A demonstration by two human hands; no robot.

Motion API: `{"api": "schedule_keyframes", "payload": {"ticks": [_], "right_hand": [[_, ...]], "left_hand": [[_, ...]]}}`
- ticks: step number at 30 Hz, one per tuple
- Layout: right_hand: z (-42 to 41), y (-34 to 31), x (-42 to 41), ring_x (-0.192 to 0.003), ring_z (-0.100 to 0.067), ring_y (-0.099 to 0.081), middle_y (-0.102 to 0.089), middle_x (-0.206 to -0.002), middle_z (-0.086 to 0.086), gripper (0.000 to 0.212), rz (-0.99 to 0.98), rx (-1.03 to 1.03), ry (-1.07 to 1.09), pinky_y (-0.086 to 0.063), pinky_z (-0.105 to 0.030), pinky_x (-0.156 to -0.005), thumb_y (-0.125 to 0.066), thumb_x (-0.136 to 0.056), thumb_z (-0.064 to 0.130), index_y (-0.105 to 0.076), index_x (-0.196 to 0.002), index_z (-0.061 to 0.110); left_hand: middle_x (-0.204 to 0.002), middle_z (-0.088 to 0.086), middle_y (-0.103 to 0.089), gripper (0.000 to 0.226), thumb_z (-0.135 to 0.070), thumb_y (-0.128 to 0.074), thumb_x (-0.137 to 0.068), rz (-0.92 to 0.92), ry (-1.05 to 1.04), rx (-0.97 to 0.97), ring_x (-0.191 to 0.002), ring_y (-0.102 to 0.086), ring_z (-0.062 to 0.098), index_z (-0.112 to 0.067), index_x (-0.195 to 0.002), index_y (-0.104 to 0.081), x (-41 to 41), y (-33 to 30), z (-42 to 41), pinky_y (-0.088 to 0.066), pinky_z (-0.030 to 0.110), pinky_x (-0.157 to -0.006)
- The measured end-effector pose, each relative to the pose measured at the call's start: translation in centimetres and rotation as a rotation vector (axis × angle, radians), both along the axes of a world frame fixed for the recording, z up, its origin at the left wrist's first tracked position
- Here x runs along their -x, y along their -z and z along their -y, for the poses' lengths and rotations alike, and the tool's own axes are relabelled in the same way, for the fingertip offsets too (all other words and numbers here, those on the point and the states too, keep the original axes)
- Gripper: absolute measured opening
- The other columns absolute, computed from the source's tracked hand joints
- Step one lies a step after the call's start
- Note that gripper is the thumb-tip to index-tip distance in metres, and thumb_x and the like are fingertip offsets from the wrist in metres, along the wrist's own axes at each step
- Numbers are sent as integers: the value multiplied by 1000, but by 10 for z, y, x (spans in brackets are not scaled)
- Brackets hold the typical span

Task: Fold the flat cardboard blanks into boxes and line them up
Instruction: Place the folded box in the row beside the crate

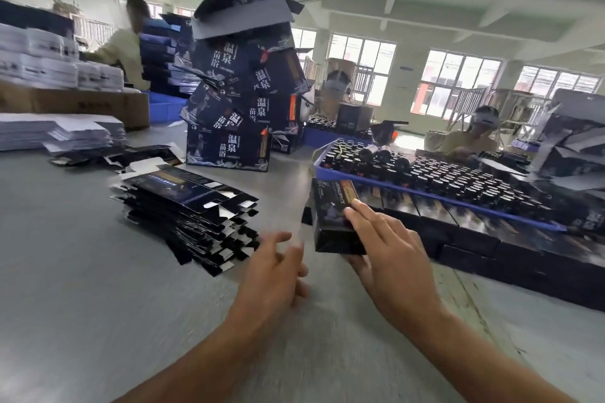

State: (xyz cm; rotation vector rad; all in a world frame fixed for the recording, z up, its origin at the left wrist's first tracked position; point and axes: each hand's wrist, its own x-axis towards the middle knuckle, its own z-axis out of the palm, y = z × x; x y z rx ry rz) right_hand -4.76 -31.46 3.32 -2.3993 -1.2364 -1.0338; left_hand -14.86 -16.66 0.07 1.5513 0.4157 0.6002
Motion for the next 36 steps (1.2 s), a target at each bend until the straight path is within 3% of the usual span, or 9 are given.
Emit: {"api": "schedule_keyframes", "payload": {"ticks": [4,15,20,22,24,27,31,33,36], "right_hand": [[-45,-9,-48,-144,-25,-36,-41,-157,8,69,-110,50,94,-32,-46,-111,-71,-88,38,-42,-149,27],[-94,-16,-129,-151,-32,-21,-40,-157,4,71,-311,332,386,-24,-55,-116,-69,-85,57,-43,-144,26],[-94,-19,-121,-154,-34,-11,-23,-166,-3,90,-380,302,362,-18,-55,-121,-71,-85,55,-26,-155,22],[-92,-20,-112,-154,-32,-13,-24,-165,-5,83,-341,190,298,-18,-53,-122,-69,-88,47,-28,-155,20],[-94,-23,-98,-148,-31,-29,-43,-156,-7,61,-271,35,175,-28,-50,-118,-66,-91,35,-46,-146,16],[-111,-33,-71,-112,-30,-62,-71,-115,-8,29,-409,-126,-11,-49,-45,-96,-64,-92,31,-69,-113,10],[-148,-42,-33,-63,-16,-54,-57,-66,4,37,-631,-78,-144,-44,-31,-62,-62,-94,40,-59,-68,15],[-164,-45,-17,-60,-17,-53,-56,-64,2,45,-689,-82,-177,-42,-29,-59,-62,-95,43,-60,-69,7],[-176,-46,-4,-76,-26,-68,-72,-80,-10,44,-731,-121,-196,-53,-34,-71,-60,-97,42,-71,-86,0]], "left_hand": [[-77,-15,-71,19,-56,-48,-98,-144,60,-505,-68,-65,-1,-49,-116,-48,-7,12,8,-57,31,-73],[-82,-19,-72,21,-59,-45,-97,-188,72,-473,-78,-65,-2,-46,-111,-52,-12,7,6,-54,27,-82],[-82,-21,-72,20,-59,-44,-97,-189,61,-491,-78,-65,-2,-45,-108,-53,-9,5,7,-54,26,-79],[-81,-20,-71,18,-57,-47,-96,-212,58,-514,-78,-65,-1,-44,-106,-54,-11,5,8,-54,25,-77],[-82,-18,-72,17,-53,-51,-94,-235,62,-551,-78,-65,2,-41,-103,-57,-12,6,9,-54,27,-77],[-88,-13,-72,21,-50,-51,-91,-274,66,-645,-83,-65,6,-39,-105,-61,-15,7,11,-53,27,-79],[-97,-9,-71,21,-44,-52,-89,-325,95,-722,-91,-65,12,-39,-108,-62,-13,8,14,-50,26,-84],[-88,-8,-69,8,-43,-52,-89,-330,87,-681,-86,-63,14,-41,-92,-59,-12,6,14,-48,26,-84],[-72,-2,-62,22,-39,-50,-84,-343,49,-625,-75,-61,15,-48,-64,-53,-7,2,13,-43,22,-73]]}}
